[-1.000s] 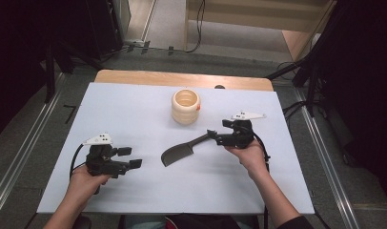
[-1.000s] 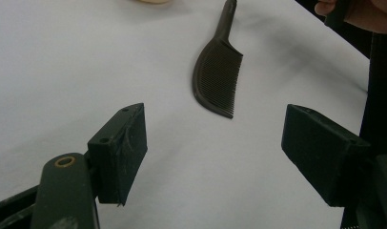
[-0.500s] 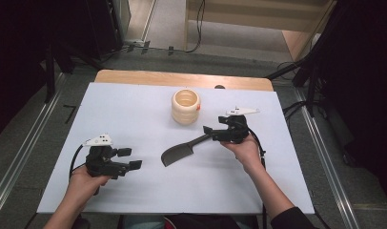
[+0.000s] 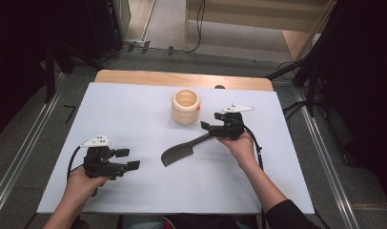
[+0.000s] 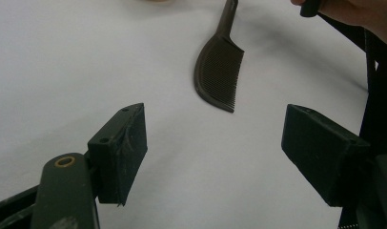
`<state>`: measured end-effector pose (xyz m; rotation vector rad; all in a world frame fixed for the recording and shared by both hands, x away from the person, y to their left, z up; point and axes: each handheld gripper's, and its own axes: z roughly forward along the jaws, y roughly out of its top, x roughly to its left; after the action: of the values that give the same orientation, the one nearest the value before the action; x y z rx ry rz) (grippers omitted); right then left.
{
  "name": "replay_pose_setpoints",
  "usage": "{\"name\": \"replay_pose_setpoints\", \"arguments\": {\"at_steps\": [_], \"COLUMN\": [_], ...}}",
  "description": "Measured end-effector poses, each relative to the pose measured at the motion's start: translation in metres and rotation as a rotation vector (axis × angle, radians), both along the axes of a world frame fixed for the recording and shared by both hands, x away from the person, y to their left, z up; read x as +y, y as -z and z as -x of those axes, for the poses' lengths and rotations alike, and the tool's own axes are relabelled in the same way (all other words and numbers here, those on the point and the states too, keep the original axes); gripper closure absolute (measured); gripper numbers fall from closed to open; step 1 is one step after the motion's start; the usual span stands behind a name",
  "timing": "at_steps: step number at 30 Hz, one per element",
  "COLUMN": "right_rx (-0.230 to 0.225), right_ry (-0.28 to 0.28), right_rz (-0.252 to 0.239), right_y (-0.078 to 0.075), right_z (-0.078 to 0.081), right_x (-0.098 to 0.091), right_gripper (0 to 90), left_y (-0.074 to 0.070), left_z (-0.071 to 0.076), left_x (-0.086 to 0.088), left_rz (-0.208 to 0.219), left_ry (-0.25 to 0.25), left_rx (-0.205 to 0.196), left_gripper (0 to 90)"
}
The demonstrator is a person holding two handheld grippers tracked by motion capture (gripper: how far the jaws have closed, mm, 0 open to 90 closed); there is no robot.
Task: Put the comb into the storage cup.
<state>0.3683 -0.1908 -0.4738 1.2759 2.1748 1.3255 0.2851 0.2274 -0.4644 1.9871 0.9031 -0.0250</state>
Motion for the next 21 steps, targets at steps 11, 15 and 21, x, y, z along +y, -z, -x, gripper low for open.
{"name": "replay_pose_setpoints", "arguments": {"at_steps": [11,15,21], "right_rx": [-0.016,-0.030,-0.006], "right_ry": [0.050,0.057,0.059], "right_rz": [-0.026,-0.002,0.005], "right_y": [0.013,0.022,0.031], "right_z": [0.002,0.001,-0.001], "right_x": [-0.002,0.001,0.002], "right_gripper": [87.4,87.5,87.5], "left_y": [0.000,0.000,0.000], "left_z": [0.000,0.000,0.000], "left_x": [0.000,0.000,0.001], "left_rz": [-0.001,0.001,0.001], "left_ry": [0.000,-0.001,-0.002], "left_rx": [-0.002,-0.003,-0.003], "left_gripper": [24.2,24.2,24.1]}}
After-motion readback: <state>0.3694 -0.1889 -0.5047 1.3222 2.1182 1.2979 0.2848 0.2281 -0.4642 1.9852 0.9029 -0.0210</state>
